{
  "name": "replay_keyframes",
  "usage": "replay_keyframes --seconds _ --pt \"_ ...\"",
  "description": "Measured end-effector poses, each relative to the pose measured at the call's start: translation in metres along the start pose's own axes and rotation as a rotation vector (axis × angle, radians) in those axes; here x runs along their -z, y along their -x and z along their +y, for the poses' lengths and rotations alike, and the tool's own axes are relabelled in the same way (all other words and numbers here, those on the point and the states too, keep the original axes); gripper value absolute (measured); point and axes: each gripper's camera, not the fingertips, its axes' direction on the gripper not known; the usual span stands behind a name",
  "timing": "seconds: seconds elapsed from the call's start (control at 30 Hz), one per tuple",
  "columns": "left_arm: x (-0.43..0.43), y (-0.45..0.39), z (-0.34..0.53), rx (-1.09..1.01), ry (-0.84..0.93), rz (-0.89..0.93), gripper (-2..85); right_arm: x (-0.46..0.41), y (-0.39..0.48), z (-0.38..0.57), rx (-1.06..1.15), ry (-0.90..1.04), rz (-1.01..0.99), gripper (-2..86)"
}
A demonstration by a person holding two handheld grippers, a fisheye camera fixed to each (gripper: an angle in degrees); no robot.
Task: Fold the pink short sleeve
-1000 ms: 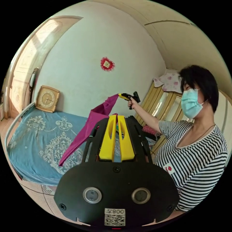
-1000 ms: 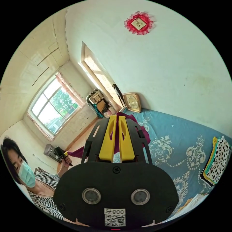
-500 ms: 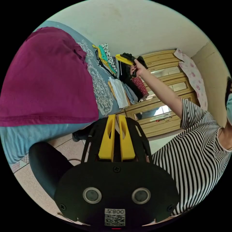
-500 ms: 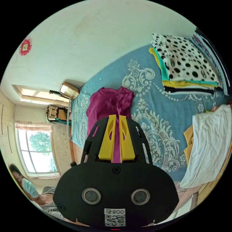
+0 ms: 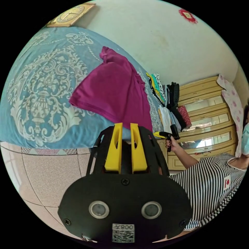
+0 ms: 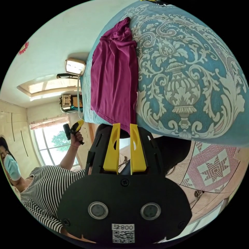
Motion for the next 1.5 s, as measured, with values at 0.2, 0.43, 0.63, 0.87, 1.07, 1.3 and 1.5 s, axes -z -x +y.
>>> replay_keyframes --seconds 0.2,0.43,0.63,0.87,1.07,1.3,1.5 --pt "0.018 0.033 -0.054 0.059 -0.027 -0.185 4.8 -0.014 -0.006 -0.001 -0.053 0.024 0.083 7.6" --pt "0.004 0.060 -0.106 0.091 0.050 -0.300 5.1 -0.030 -0.019 -0.006 -0.106 0.046 0.097 7.9" --pt "-0.028 0.071 -0.128 0.093 0.162 -0.391 2.6 -0.033 -0.031 -0.002 -0.150 0.037 0.093 6.7" --pt "-0.019 0.063 -0.121 0.079 0.157 -0.331 0.9 -0.032 -0.040 0.015 -0.139 0.032 0.049 3.0" --pt "0.025 0.038 -0.095 0.032 0.035 -0.234 0.6 0.002 -0.027 0.044 -0.059 -0.019 0.038 1.6" --pt "0.059 0.028 -0.021 0.031 0.010 -0.187 0.6 0.047 -0.022 0.113 -0.014 -0.095 0.063 1.3" --pt "0.074 0.037 0.057 0.105 -0.029 -0.087 0.4 0.057 -0.039 0.185 -0.040 -0.133 0.029 1.2"
